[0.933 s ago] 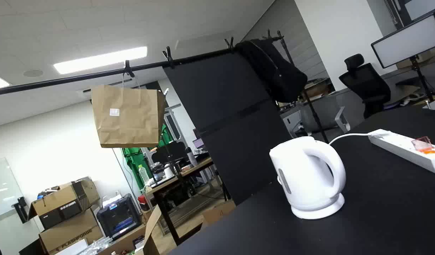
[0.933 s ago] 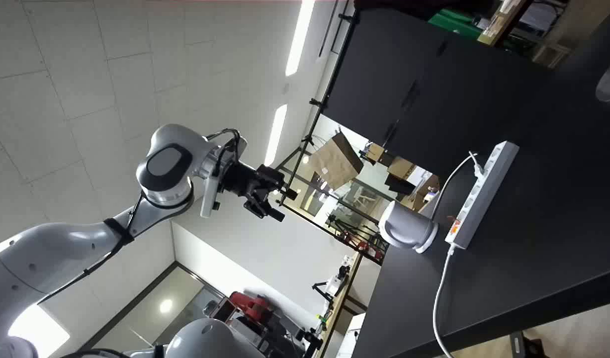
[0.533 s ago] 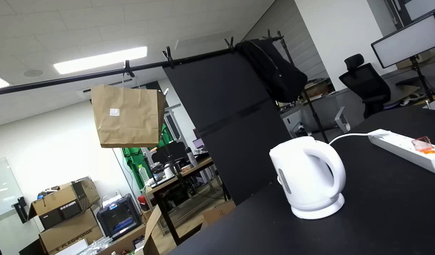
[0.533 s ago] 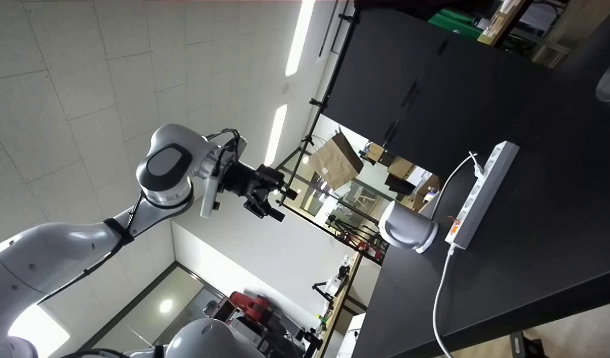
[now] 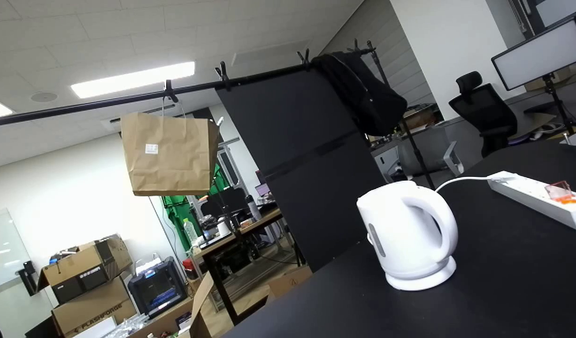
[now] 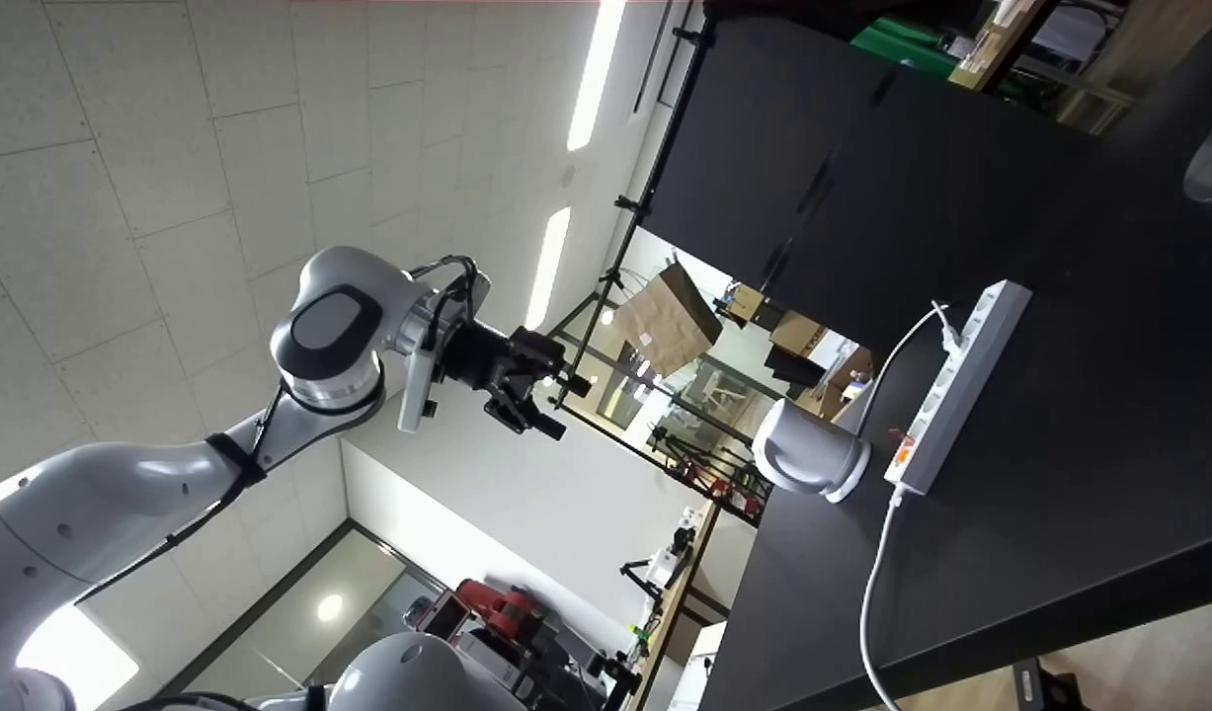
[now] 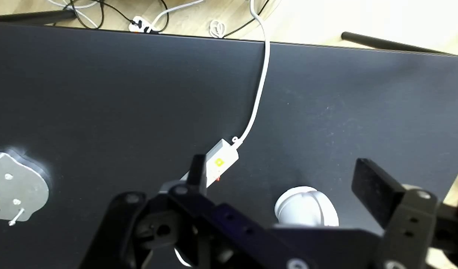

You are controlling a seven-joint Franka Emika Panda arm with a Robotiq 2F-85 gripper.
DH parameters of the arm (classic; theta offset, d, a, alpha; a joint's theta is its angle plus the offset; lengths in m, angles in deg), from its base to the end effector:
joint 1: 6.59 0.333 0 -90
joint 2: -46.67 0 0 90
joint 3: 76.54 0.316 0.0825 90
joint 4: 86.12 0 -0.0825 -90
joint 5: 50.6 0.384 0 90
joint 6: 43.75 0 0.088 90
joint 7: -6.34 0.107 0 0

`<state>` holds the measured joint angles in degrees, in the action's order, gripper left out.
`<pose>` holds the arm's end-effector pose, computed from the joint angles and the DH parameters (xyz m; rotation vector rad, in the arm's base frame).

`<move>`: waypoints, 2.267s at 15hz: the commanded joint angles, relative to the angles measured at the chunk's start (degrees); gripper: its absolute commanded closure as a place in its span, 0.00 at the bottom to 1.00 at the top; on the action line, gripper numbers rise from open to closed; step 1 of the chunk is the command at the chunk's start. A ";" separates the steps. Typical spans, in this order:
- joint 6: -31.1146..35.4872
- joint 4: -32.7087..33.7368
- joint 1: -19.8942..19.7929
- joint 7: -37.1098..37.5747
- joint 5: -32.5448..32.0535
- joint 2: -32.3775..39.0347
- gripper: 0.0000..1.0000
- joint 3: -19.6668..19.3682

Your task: Switch off the extension cord

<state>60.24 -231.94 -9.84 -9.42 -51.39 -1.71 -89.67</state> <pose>0.2980 -0.1001 0.5331 -3.0054 -0.0881 -0.2049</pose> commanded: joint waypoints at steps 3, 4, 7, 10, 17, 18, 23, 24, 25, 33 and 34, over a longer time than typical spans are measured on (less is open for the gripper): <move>13.34 -3.58 -1.84 1.42 0.40 3.41 0.00 -0.90; 16.82 -4.34 -2.00 1.49 0.91 4.86 0.00 -1.26; 28.42 -6.38 -2.20 1.75 2.01 10.30 0.00 -1.38; 36.73 -5.99 -1.71 2.62 2.11 18.86 0.32 -0.28; 41.97 1.74 -1.78 6.89 1.47 37.09 0.81 3.92; 42.17 3.33 -1.93 8.03 1.10 39.36 0.88 4.55; 37.14 11.95 -2.06 13.10 -1.01 49.02 1.00 6.49; 40.97 7.30 -2.06 10.19 0.41 45.62 0.99 6.25; 39.81 8.79 -2.06 10.44 0.38 47.26 0.99 6.44; 38.79 10.87 -2.11 10.70 0.34 49.19 0.99 6.53; 38.78 10.88 -2.11 10.70 0.34 49.19 0.99 6.53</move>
<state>99.19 -221.15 -11.55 1.25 -51.02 47.51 -83.54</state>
